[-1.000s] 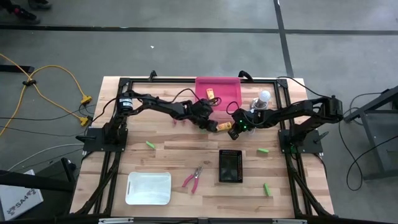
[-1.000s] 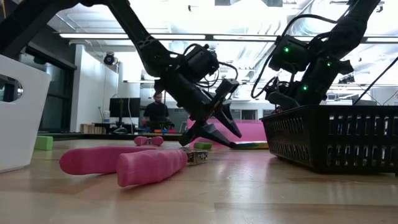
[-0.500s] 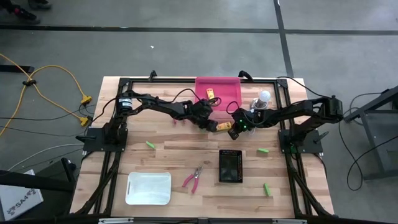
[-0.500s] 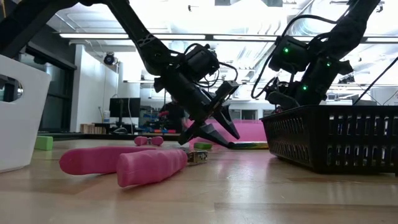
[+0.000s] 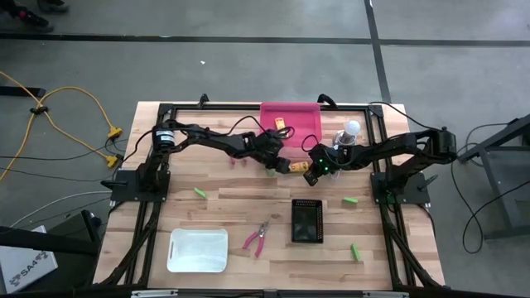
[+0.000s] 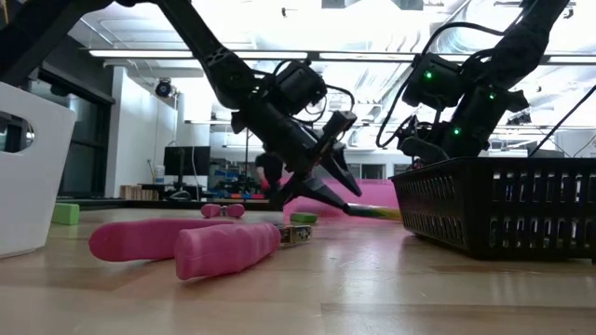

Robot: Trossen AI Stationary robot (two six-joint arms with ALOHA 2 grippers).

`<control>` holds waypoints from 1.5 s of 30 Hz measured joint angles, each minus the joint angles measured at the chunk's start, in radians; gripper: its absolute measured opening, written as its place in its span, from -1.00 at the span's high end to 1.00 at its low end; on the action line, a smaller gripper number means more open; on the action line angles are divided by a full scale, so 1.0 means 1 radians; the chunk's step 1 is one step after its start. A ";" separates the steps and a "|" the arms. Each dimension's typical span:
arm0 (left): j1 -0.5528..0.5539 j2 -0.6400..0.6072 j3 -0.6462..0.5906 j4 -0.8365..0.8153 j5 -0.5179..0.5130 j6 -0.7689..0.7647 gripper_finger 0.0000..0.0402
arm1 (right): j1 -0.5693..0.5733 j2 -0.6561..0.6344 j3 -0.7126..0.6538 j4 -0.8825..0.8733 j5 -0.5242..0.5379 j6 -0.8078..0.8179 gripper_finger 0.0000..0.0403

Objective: Pick & Place School Supplies
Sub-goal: Put the yellow crayon box into the pink bin

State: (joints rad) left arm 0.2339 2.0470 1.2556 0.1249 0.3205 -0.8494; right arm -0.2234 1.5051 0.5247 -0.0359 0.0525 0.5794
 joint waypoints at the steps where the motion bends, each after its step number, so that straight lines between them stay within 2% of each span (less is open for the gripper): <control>1: 0.000 -0.005 0.000 -0.002 0.002 0.003 0.32 | 0.000 0.000 0.000 -0.002 0.000 0.000 0.99; 30: -0.001 -0.020 0.001 -0.018 -0.003 0.015 0.32 | 0.000 0.000 0.000 -0.011 -0.006 0.003 0.99; 45: -0.001 -0.019 0.003 -0.155 -0.037 0.064 0.32 | 0.000 0.000 0.000 -0.011 -0.010 0.003 0.99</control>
State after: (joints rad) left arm 0.2329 2.0277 1.2583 -0.0299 0.2836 -0.7853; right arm -0.2230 1.5051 0.5243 -0.0465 0.0422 0.5823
